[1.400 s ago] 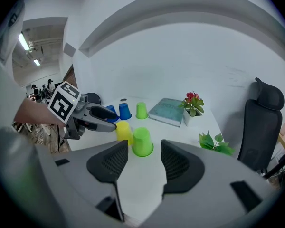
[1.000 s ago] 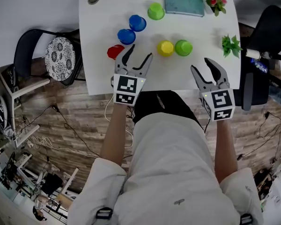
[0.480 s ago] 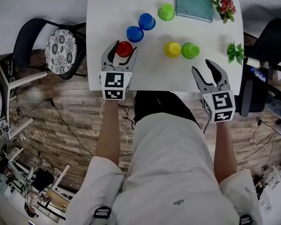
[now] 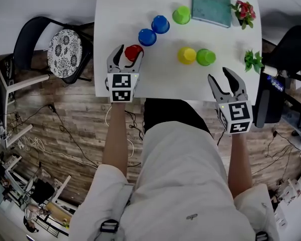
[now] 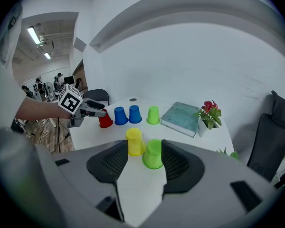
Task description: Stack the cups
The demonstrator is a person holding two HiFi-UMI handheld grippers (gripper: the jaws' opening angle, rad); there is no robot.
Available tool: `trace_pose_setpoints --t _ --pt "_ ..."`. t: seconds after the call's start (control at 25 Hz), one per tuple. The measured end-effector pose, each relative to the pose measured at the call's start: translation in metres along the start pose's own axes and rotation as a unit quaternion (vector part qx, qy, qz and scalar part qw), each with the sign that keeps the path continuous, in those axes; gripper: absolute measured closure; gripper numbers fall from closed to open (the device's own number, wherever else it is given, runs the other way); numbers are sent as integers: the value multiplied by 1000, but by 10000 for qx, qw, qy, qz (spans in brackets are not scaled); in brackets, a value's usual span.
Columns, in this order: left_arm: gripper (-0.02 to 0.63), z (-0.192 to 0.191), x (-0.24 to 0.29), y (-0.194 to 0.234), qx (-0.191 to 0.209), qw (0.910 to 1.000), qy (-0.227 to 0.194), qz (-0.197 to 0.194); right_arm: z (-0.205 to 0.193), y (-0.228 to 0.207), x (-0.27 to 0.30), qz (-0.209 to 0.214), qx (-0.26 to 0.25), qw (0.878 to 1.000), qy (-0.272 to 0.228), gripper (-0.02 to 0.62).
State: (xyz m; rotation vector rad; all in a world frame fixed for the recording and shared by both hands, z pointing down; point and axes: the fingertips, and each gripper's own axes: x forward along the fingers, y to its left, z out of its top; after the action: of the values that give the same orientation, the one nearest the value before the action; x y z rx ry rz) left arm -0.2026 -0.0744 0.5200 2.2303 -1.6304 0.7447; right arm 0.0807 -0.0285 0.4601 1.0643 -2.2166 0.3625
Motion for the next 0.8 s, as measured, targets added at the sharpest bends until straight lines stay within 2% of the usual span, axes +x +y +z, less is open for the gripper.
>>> trace_pose_setpoints --t 0.16,0.52,0.8 --pt "344 -5 2 2 -147 9999 60 -6 0 1 2 31 57 10000 0 373" --pt "360 -9 2 -2 -73 9999 145 -56 3 0 5 36 81 10000 -19 374" --pt "362 1 -3 -18 -1 9998 24 -195 3 -2 4 21 119 9999 -49 374"
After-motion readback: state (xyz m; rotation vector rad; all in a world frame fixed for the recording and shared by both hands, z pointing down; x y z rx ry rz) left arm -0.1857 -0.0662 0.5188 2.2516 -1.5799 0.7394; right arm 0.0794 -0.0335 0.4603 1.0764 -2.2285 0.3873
